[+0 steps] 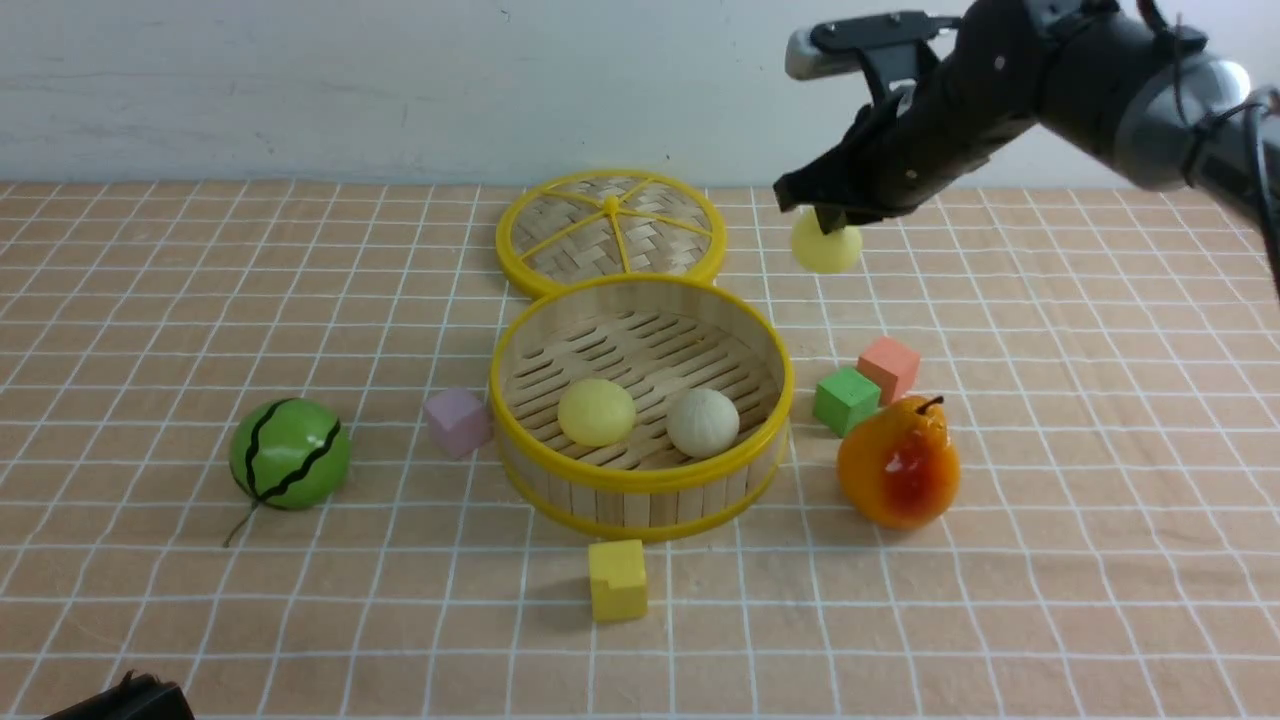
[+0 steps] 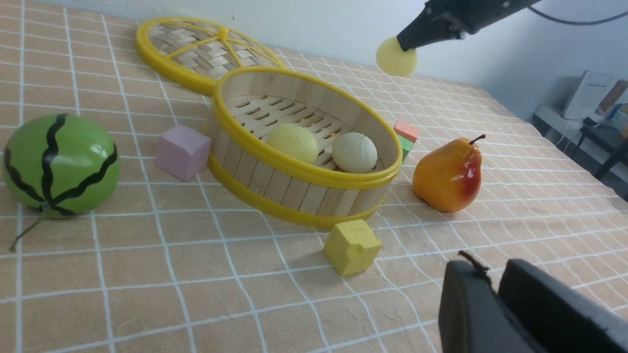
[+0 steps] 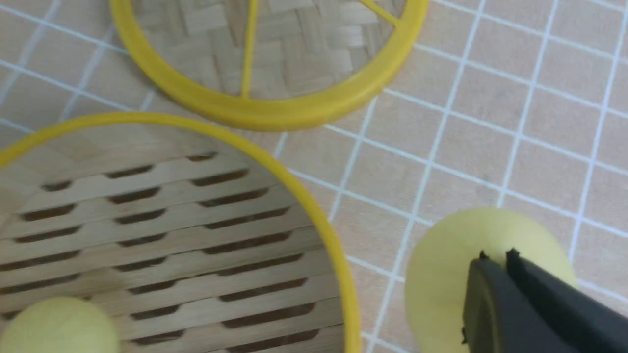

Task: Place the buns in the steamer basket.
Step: Use the right arm to put the steamed stuffed bun into the steamer

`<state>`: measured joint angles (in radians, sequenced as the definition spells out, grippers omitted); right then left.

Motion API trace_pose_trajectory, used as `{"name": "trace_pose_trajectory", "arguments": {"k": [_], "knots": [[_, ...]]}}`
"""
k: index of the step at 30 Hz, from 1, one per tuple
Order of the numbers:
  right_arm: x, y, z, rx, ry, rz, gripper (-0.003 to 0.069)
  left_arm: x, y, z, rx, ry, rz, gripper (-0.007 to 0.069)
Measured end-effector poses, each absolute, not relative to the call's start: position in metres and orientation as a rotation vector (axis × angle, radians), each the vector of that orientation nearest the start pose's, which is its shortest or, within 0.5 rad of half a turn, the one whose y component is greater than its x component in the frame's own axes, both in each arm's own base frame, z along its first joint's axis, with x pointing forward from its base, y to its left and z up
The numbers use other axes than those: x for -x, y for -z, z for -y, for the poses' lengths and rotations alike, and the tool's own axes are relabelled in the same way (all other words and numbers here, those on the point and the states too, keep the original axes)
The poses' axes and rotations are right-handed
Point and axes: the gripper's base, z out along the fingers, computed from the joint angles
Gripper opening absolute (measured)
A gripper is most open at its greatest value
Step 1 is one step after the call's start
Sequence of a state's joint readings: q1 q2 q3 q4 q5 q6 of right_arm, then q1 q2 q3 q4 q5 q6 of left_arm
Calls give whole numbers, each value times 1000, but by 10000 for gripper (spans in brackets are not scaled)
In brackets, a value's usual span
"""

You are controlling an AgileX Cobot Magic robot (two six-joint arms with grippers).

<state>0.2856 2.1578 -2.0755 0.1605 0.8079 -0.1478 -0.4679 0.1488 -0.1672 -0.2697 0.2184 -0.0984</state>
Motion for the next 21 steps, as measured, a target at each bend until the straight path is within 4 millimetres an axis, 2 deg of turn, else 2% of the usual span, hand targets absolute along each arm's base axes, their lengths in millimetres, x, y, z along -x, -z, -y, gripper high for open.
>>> {"name": "trace_pose_trajectory", "arguments": {"k": [1,3,6,7,9,10,15,16,17,19,20,21], "knots": [[-472,-304,-158,472,-298,-2325,-3,-55,-242,33,-136,670,-1715,92],[-465,-307,-172,536,-364,-2315,-3,-55,-242,33,-136,670,-1715,92],[-459,-295,-193,600,-459,-2328,-1,-55,-242,33,-136,670,-1715,95],[-459,-293,-195,602,-468,-2332,-1,-55,-242,33,-136,670,-1715,96],[-459,-273,-208,613,-504,-2352,3,-55,-242,33,-135,670,-1715,99],[-460,-271,-208,613,-504,-2355,4,-55,-242,33,-135,670,-1715,99],[-475,-223,-221,577,-502,-2371,57,-55,-242,33,-135,670,-1715,101],[-476,-222,-221,573,-501,-2371,62,-55,-242,33,-135,670,-1715,101],[-477,-217,-221,565,-502,-2378,82,-55,-242,33,-135,670,-1715,101],[-480,-206,-222,533,-505,-2394,174,-55,-242,33,-135,670,-1715,101],[-480,-205,-222,531,-505,-2393,184,-55,-242,33,-135,670,-1715,101],[-481,-205,-222,526,-505,-2393,267,-55,-242,33,-135,670,-1715,101]]}}
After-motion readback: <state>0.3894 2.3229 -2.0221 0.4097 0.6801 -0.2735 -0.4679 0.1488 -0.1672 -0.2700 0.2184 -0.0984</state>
